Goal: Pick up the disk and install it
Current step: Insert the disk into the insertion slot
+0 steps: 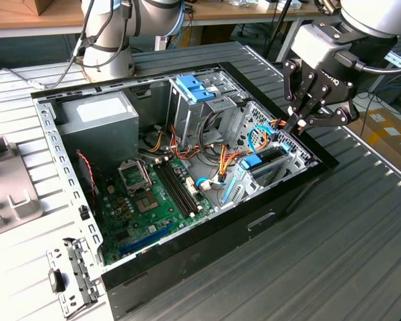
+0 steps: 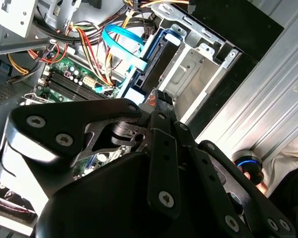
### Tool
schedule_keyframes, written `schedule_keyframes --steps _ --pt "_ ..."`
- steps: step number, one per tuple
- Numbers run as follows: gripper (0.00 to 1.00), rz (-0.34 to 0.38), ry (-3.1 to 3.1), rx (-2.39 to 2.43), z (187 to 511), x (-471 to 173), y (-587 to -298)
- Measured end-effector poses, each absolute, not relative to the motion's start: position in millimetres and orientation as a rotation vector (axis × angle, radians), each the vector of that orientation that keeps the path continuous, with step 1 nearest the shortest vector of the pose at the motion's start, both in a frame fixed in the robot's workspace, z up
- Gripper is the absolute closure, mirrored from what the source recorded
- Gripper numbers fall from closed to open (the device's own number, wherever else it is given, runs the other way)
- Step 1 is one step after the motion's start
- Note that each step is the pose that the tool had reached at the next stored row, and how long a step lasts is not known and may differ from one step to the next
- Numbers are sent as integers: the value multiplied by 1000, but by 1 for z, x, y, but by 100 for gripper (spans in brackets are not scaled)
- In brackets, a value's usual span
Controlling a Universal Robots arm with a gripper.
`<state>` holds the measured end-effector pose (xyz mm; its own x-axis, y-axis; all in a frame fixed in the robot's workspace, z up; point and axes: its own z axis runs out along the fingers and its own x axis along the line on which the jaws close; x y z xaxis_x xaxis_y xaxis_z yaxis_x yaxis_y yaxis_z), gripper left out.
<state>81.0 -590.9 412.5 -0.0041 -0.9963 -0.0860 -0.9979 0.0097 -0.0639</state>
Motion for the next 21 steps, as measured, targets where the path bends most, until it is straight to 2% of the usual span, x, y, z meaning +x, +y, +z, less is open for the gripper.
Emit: schedule_keyframes --steps 21 --pt "89 23 2154 -2139 409 106 -591"
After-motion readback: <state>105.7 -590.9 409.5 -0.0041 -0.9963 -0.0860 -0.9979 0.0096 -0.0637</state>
